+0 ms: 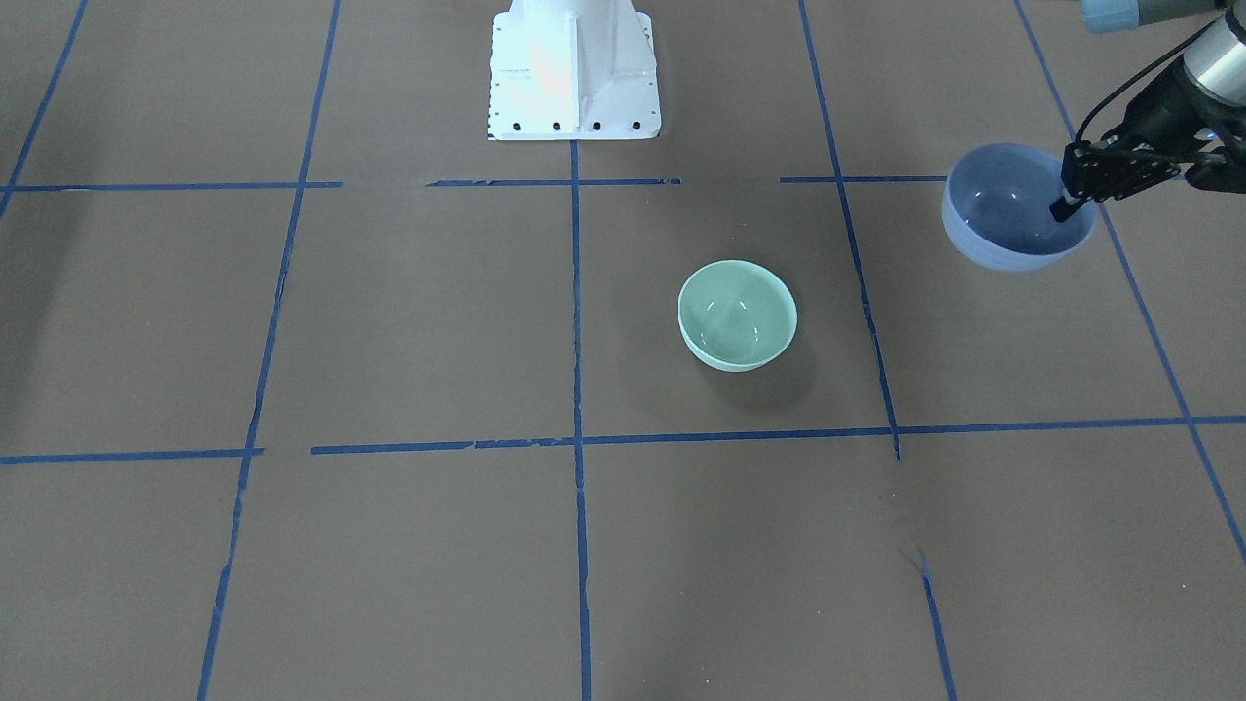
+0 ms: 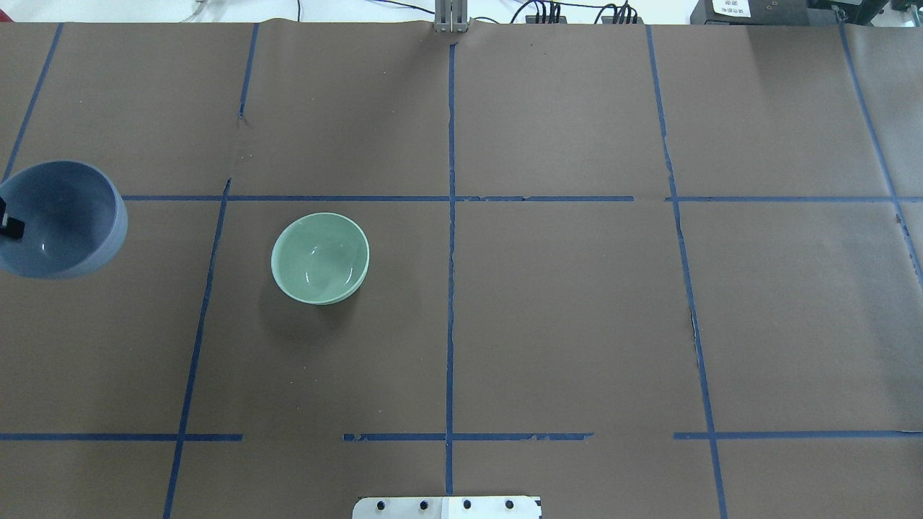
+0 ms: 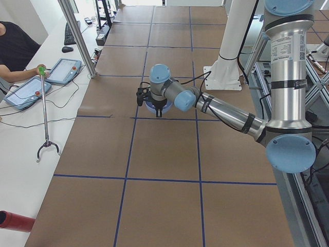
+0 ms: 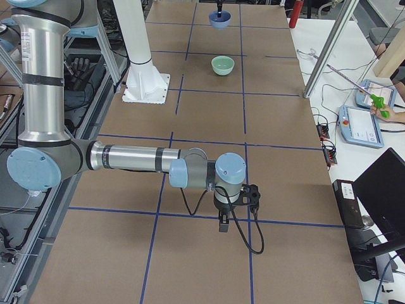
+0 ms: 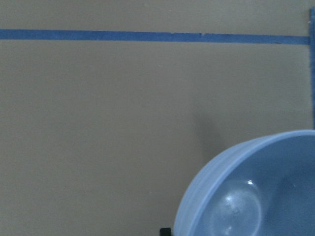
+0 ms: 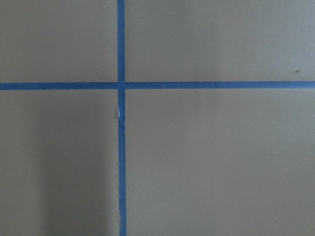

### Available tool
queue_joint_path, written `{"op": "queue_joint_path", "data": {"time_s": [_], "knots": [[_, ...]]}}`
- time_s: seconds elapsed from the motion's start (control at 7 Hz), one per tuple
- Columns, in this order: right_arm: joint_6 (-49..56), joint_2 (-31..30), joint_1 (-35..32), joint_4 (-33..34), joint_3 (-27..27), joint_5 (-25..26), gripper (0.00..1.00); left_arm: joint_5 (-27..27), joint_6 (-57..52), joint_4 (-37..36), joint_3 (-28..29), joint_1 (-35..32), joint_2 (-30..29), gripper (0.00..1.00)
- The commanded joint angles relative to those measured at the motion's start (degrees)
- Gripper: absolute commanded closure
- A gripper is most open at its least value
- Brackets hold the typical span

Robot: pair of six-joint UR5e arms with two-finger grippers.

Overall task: Stack blue bowl on green bowl
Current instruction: 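Lift the light blue bowl with the left gripper and carry it toward the green bowl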

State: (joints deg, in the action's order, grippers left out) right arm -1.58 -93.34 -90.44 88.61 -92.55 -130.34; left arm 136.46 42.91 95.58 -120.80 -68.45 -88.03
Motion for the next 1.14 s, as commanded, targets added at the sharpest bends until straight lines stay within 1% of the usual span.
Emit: {"op": "queue_joint_path", "data": {"time_s": [0.0, 0.14, 0.43, 0.57, 0.86, 1.0], "knots": [[0.0, 0.0, 0.0, 0.0, 0.0, 0.0, 0.00, -0.1, 7.8, -7.4, -2.0, 2.1, -7.8, 1.00], [0.0, 0.0, 0.0, 0.0, 0.0, -0.1, 0.00, -0.3, 14.9, -3.5, -1.0, 5.7, -9.9, 1.00], [0.0, 0.0, 0.0, 0.1, 0.0, 0.0, 0.00, -0.4, 26.6, 13.7, 6.8, 10.9, -11.3, 1.00], [0.0, 0.0, 0.0, 0.0, 0.0, -0.1, 0.00, -0.8, 31.3, 17.2, 9.3, 14.4, -13.3, 1.00], [0.0, 0.0, 0.0, 0.0, 0.0, -0.1, 0.00, -3.8, 33.7, 18.0, 13.0, 19.6, -17.0, 1.00], [0.0, 0.0, 0.0, 0.0, 0.0, 0.0, 0.00, -4.1, 35.6, 22.0, 15.3, 20.9, -17.5, 1.00]]}}
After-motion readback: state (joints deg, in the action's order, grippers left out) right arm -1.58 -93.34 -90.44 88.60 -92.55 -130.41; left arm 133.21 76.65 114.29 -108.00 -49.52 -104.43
